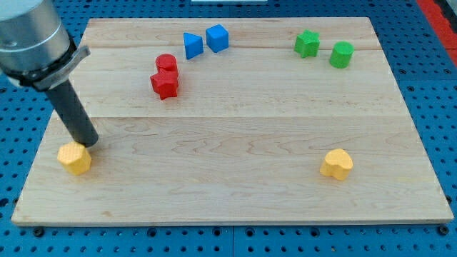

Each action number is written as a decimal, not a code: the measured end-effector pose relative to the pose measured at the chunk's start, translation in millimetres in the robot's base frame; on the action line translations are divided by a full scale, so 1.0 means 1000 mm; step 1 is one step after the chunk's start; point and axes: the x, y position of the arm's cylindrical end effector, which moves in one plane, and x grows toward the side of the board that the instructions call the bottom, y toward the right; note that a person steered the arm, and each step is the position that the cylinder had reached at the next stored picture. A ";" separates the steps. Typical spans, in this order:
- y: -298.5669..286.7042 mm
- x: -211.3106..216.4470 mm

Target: Move yellow heart towards bottom centre

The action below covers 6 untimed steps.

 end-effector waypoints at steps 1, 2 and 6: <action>0.048 -0.017; 0.173 -0.046; 0.415 0.044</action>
